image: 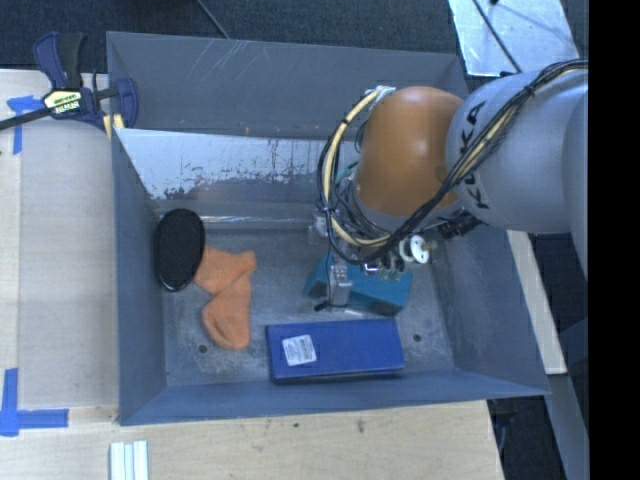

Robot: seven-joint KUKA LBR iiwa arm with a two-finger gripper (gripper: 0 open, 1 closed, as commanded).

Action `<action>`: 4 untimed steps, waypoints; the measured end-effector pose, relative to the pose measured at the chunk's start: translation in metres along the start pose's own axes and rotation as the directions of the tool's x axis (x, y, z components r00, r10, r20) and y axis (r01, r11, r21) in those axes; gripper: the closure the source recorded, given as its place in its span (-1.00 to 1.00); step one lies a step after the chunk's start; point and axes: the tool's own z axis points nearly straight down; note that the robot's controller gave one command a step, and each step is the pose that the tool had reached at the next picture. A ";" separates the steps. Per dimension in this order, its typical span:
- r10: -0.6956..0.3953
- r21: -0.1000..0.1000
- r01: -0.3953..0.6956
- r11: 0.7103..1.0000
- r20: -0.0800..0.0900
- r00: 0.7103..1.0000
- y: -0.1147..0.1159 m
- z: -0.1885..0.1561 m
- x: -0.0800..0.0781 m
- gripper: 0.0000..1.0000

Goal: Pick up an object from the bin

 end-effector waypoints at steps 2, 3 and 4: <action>0.002 0.000 -0.002 1.000 0.008 1.000 0.000 -0.005 -0.002 -1.00; -0.052 0.000 0.052 0.999 0.009 0.999 -0.037 -0.011 -0.015 -1.00; -0.019 0.000 0.019 1.000 0.007 1.000 -0.049 -0.030 0.010 1.00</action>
Offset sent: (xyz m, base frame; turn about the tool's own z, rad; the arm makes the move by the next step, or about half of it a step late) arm 0.0000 0.0000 0.0000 0.0000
